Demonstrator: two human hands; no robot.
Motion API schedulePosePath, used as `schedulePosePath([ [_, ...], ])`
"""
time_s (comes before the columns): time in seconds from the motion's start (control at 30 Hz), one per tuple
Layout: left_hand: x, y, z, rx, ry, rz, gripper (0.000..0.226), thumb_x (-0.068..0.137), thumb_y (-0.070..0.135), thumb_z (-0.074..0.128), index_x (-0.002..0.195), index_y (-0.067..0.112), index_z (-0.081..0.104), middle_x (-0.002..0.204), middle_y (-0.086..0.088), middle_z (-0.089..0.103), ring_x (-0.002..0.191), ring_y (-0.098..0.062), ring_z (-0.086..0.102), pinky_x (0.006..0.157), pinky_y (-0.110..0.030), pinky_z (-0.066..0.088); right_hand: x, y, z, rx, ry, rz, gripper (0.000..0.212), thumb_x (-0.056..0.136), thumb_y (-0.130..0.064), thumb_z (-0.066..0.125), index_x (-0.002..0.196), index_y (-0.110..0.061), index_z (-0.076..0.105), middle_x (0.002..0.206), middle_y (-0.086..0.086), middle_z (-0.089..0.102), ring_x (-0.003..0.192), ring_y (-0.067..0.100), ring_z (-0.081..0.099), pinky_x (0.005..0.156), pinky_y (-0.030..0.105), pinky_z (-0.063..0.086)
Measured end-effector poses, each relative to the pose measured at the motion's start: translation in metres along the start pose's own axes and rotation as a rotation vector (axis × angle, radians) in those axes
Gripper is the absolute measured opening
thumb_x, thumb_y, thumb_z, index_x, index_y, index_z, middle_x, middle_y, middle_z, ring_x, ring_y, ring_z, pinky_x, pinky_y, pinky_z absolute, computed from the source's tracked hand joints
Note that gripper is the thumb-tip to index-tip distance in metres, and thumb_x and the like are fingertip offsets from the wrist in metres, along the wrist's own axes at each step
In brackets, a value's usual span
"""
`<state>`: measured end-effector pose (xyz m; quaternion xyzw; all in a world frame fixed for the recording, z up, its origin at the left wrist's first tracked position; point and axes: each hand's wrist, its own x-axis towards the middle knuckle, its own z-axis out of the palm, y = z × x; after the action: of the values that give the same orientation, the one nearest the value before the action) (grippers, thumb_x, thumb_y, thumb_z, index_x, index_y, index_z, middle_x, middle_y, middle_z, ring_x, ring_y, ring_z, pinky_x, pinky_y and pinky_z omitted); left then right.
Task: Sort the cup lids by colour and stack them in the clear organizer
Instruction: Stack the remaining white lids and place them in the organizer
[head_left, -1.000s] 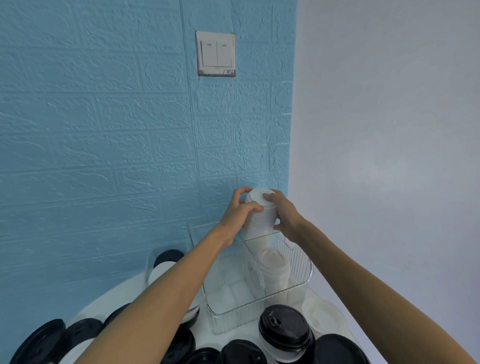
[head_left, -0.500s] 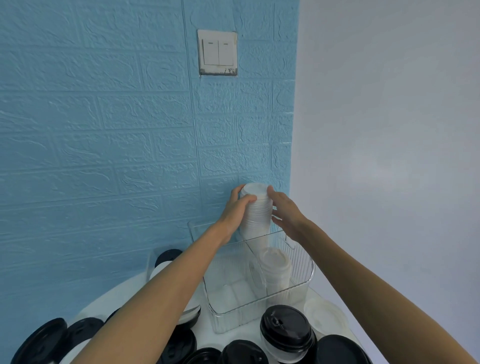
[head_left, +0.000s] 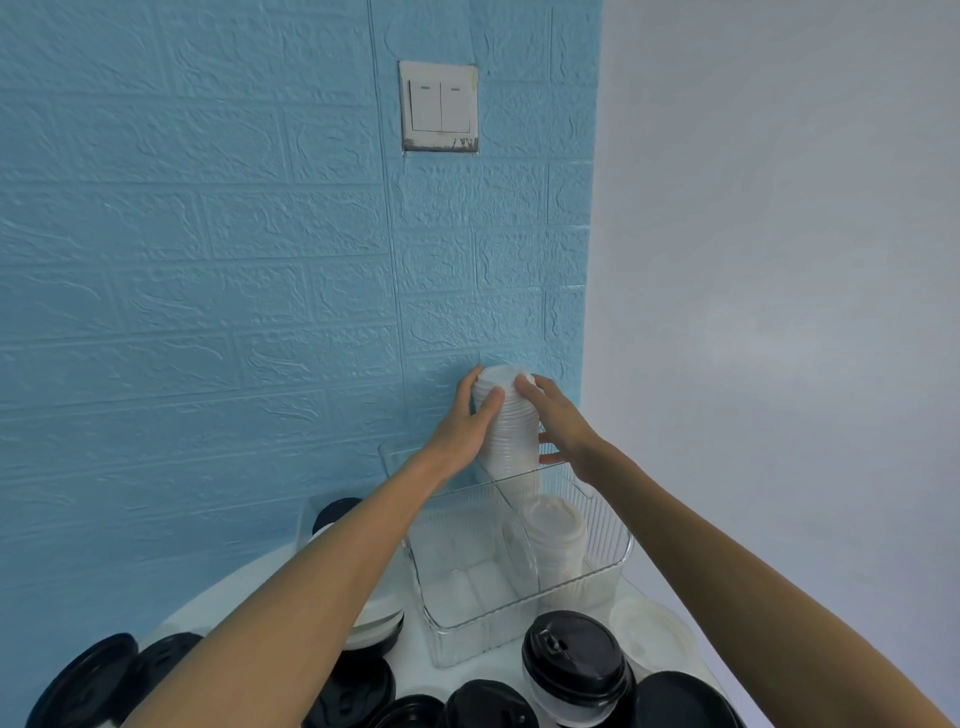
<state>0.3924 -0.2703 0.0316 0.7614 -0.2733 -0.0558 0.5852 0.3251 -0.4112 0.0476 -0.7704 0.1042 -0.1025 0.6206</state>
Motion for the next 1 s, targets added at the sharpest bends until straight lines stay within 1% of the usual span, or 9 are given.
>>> schedulePosePath([
  [0.1,0.0,-0.001,-0.001,0.005,-0.005,-0.018,0.059,0.103,0.057,0.045,0.155,0.043,0.022,0.152,0.006,0.045,0.132,-0.017,0.05,0.116,-0.048,0.039,0.001,0.0,0.002,0.011,0.011,0.008,0.052,0.1,-0.063,0.042,0.143,-0.034,0.04,0.134,0.0,0.051,0.119,0.028,0.055,0.09,0.047,0.052],
  [0.27,0.0,-0.002,0.003,0.056,-0.005,-0.034,0.059,0.106,0.05,0.042,0.158,0.034,0.02,0.141,0.005,0.044,0.122,-0.014,0.048,0.105,-0.031,0.037,0.005,-0.001,0.002,0.018,0.02,0.063,0.05,0.103,-0.055,0.039,0.142,-0.024,0.043,0.133,0.006,0.056,0.117,0.029,0.058,0.093,0.043,0.051],
  [0.37,0.001,-0.004,0.002,0.063,-0.008,-0.063,0.059,0.106,0.05,0.042,0.157,0.033,0.019,0.14,0.004,0.046,0.12,-0.016,0.05,0.1,-0.029,0.038,0.003,-0.003,0.003,0.017,0.0,0.07,0.048,0.106,-0.048,0.037,0.141,-0.016,0.044,0.128,0.007,0.057,0.111,0.027,0.06,0.074,0.031,0.052],
  [0.47,0.002,-0.005,0.003,0.082,-0.015,-0.079,0.06,0.106,0.05,0.043,0.157,0.03,0.018,0.145,0.0,0.046,0.119,-0.016,0.049,0.099,-0.028,0.036,-0.002,-0.004,0.002,0.011,-0.019,0.052,0.033,0.109,-0.036,0.036,0.126,-0.01,0.05,0.109,0.007,0.059,0.1,0.025,0.061,0.054,0.019,0.054],
  [0.53,0.002,-0.004,0.005,0.089,-0.023,-0.087,0.061,0.105,0.051,0.043,0.157,0.03,0.018,0.147,-0.002,0.046,0.121,-0.018,0.049,0.102,-0.031,0.037,-0.006,-0.004,0.0,0.007,-0.03,0.048,0.027,0.11,-0.031,0.033,0.116,-0.011,0.05,0.097,0.004,0.058,0.09,0.023,0.062,0.05,0.013,0.051],
  [0.63,0.003,-0.004,0.005,0.089,-0.021,-0.101,0.061,0.104,0.052,0.045,0.156,0.031,0.02,0.149,-0.002,0.046,0.128,-0.022,0.051,0.109,-0.035,0.038,-0.011,-0.009,-0.001,-0.007,-0.042,0.046,0.027,0.111,-0.034,0.031,0.113,-0.014,0.049,0.099,0.001,0.06,0.078,0.01,0.057,0.051,0.012,0.049],
  [0.73,0.003,-0.001,0.004,0.078,-0.013,-0.097,0.062,0.102,0.056,0.047,0.155,0.035,0.021,0.15,-0.001,0.047,0.128,-0.021,0.051,0.111,-0.037,0.039,-0.008,-0.008,-0.001,0.019,-0.038,0.078,0.033,0.109,-0.043,0.032,0.123,-0.018,0.048,0.108,0.0,0.061,0.086,0.011,0.058,0.064,0.02,0.048],
  [0.87,0.0,0.002,0.006,0.066,0.018,-0.067,0.063,0.101,0.057,0.049,0.155,0.038,0.024,0.151,0.001,0.047,0.128,-0.019,0.051,0.102,-0.031,0.039,0.001,-0.002,0.002,0.069,0.014,0.039,0.056,0.105,-0.052,0.036,0.156,-0.028,0.029,0.151,-0.002,0.044,0.133,0.025,0.049,0.109,0.04,0.041],
  [1.0,-0.002,0.007,0.008,0.05,0.033,-0.047,0.07,0.099,0.06,0.05,0.158,0.041,0.019,0.159,0.001,0.039,0.142,-0.021,0.043,0.104,-0.03,0.034,0.0,-0.006,0.003,0.091,0.049,-0.044,0.06,0.104,-0.051,0.039,0.159,-0.031,0.025,0.161,-0.004,0.033,0.145,0.02,0.037,0.122,0.046,0.028],
])
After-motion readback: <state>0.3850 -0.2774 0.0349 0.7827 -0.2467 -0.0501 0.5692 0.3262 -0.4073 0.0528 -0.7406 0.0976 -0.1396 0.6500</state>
